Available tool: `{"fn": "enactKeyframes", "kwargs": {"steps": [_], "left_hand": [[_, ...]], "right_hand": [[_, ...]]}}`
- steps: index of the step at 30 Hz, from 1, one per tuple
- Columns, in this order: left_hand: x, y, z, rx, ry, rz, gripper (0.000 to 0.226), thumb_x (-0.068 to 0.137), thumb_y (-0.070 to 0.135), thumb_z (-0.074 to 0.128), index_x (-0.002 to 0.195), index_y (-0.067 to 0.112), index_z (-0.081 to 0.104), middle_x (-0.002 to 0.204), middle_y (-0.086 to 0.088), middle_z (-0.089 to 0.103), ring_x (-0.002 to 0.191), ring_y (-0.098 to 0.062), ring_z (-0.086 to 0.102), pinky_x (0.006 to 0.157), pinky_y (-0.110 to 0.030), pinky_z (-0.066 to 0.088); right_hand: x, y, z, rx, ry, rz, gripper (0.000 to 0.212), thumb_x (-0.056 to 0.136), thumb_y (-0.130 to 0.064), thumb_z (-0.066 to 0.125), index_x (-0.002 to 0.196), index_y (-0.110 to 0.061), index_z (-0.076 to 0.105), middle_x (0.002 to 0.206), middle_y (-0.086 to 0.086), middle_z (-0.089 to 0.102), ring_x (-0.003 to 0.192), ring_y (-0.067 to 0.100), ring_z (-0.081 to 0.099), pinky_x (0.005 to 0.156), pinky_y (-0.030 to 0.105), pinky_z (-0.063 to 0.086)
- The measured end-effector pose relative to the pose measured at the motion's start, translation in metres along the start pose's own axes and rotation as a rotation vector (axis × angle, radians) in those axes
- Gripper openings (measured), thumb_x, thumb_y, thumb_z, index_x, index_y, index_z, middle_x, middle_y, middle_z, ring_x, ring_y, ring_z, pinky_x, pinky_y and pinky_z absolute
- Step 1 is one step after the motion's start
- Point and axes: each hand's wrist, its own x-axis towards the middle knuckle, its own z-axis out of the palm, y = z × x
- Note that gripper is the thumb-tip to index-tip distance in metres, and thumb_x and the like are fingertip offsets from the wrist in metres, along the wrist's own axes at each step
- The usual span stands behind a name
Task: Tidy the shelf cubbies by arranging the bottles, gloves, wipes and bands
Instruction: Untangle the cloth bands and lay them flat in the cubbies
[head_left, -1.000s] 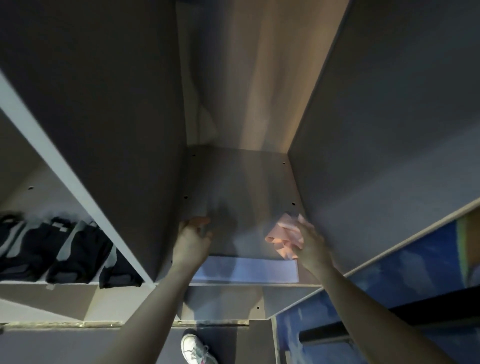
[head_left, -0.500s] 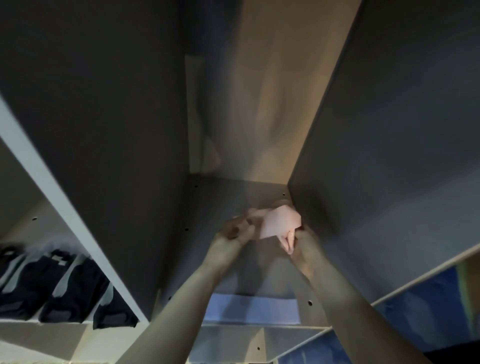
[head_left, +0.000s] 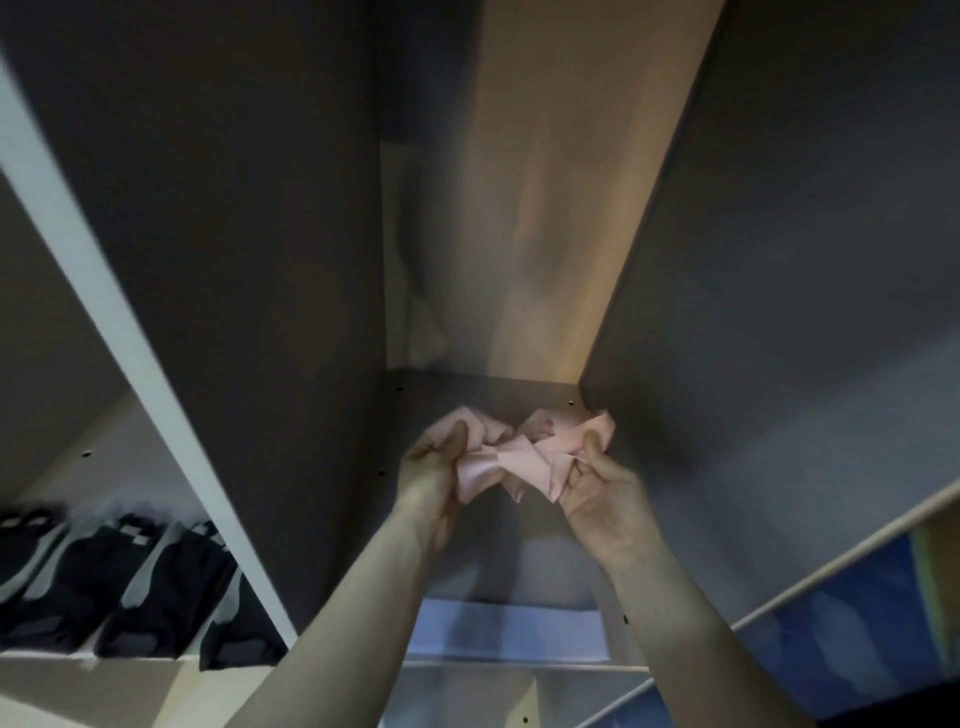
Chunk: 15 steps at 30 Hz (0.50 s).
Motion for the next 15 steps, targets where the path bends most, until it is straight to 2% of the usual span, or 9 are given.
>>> {"fn": "enactKeyframes", "kwargs": {"steps": [2,5,8,10,12,14,15], "left_hand": [[-0.001,0.004,0.001,-0.137,0.028,0.010,0.021,0.098,0.008,0.044,0.097,-0.003,0.062,0.087,-0.024,0.068,0.070,-0.030,0.069,0.063,-0.039,0.059],[-0.008,0.016,0.000,-0.456,-0.031,-0.061,0.025,0.099,0.013,0.043,0.112,-0.004,0.056,0.087,-0.026,0.070,0.076,-0.036,0.070,0.059,-0.046,0.060],[-0.018,0.028,0.003,-0.593,-0.147,-0.032,0.027,0.098,0.016,0.041,0.104,-0.005,0.058,0.084,-0.023,0.071,0.073,-0.033,0.072,0.064,-0.050,0.058],[-0.022,0.032,0.008,-0.618,-0.246,0.020,0.028,0.094,0.016,0.044,0.109,-0.003,0.057,0.088,-0.019,0.071,0.077,-0.028,0.072,0.074,-0.047,0.058],[-0.024,0.035,0.015,-0.584,-0.358,0.044,0.035,0.088,0.019,0.047,0.117,0.001,0.054,0.092,-0.016,0.068,0.083,-0.023,0.070,0.082,-0.041,0.058],[-0.031,0.038,0.024,-0.477,-0.408,0.001,0.034,0.087,0.023,0.049,0.114,0.005,0.056,0.093,-0.015,0.065,0.084,-0.023,0.068,0.076,-0.037,0.059],[-0.035,0.038,0.029,-0.391,-0.432,-0.007,0.029,0.089,0.023,0.049,0.110,0.005,0.058,0.093,-0.016,0.064,0.085,-0.025,0.065,0.072,-0.037,0.059]], "right_hand": [[-0.001,0.000,0.005,0.129,-0.044,-0.028,0.014,0.074,-0.010,0.066,0.082,-0.009,0.078,0.093,0.012,0.074,0.086,0.020,0.073,0.087,0.043,0.052],[0.002,-0.006,0.003,0.223,-0.083,-0.074,0.035,0.056,-0.022,0.086,0.089,-0.017,0.076,0.100,0.004,0.074,0.094,0.019,0.070,0.093,0.048,0.047],[-0.004,-0.017,0.008,0.290,-0.096,-0.072,0.076,0.040,-0.023,0.096,0.110,-0.023,0.067,0.121,-0.002,0.066,0.115,0.021,0.062,0.093,0.058,0.043],[-0.013,-0.018,0.015,0.315,-0.108,-0.022,0.084,0.041,-0.019,0.096,0.117,-0.018,0.061,0.133,0.002,0.059,0.122,0.027,0.057,0.091,0.061,0.045],[-0.028,-0.010,0.024,0.251,-0.137,0.045,0.075,0.042,-0.022,0.096,0.110,-0.011,0.066,0.129,0.008,0.062,0.116,0.029,0.061,0.090,0.059,0.048],[-0.049,0.000,0.041,0.065,-0.151,0.092,0.071,0.051,-0.031,0.092,0.114,-0.014,0.065,0.122,0.008,0.066,0.111,0.026,0.065,0.091,0.053,0.051],[-0.059,0.003,0.049,-0.027,-0.155,0.089,0.064,0.063,-0.032,0.085,0.120,-0.018,0.061,0.122,0.008,0.066,0.111,0.024,0.065,0.091,0.048,0.052]]}}
